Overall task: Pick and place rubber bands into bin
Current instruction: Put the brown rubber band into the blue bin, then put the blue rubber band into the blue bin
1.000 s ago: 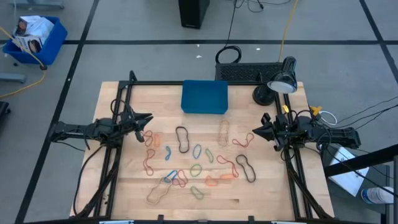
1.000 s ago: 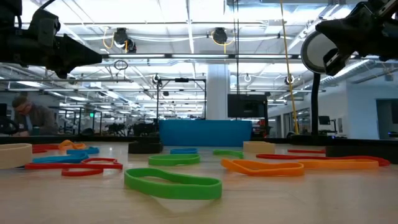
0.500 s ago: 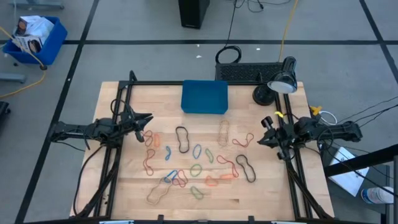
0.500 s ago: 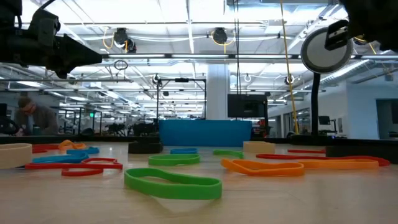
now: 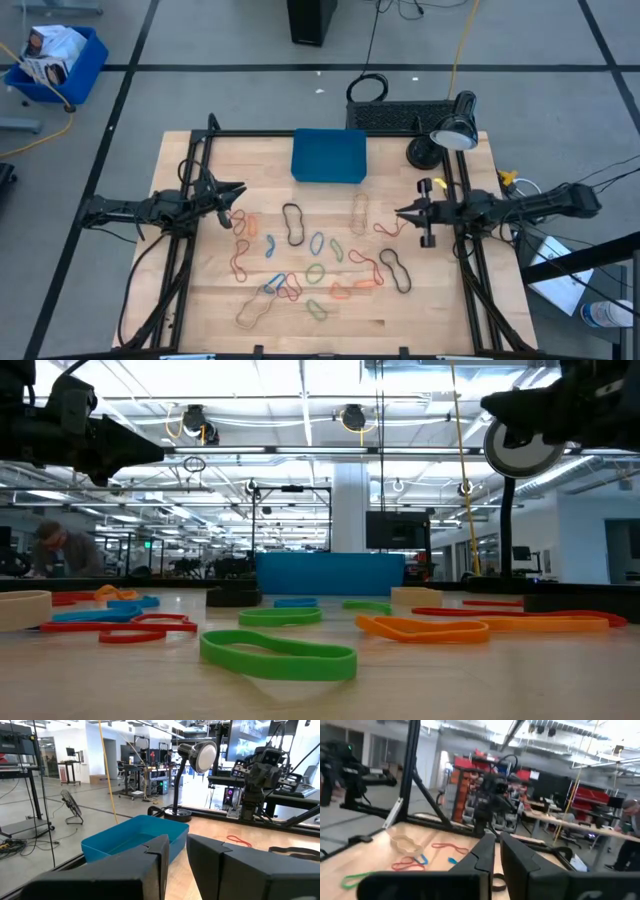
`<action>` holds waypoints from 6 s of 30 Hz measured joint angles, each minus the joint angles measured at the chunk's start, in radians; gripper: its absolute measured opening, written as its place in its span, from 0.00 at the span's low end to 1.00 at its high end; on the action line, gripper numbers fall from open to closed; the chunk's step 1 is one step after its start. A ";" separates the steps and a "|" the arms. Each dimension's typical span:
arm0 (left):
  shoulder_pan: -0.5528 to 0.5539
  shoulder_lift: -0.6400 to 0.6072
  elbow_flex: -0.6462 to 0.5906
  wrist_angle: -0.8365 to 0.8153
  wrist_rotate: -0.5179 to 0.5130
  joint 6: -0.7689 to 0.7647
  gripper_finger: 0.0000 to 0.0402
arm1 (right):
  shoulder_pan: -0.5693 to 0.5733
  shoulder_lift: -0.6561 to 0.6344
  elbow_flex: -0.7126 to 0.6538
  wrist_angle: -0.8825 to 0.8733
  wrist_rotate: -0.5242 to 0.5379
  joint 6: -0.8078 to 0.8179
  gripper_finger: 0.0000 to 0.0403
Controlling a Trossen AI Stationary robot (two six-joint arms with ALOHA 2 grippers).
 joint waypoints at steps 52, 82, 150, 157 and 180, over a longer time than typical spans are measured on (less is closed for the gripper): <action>-0.001 0.000 0.000 -0.024 0.469 -0.192 0.04 | 0.027 1.050 0.457 -0.378 0.134 0.236 0.31; 0.000 0.000 0.000 -0.016 0.436 -0.235 0.06 | -0.075 1.066 0.566 -0.009 -0.004 0.040 0.00; -0.001 0.001 0.000 0.060 0.395 -0.235 0.06 | 0.003 1.390 0.824 -0.149 -0.054 0.143 0.36; 0.000 0.004 0.000 0.054 0.393 -0.239 0.06 | 0.052 1.507 0.954 -0.279 -0.056 0.134 0.36; 0.000 0.084 0.001 0.090 0.393 -0.265 0.06 | 0.048 1.533 0.993 -0.368 0.034 0.095 0.01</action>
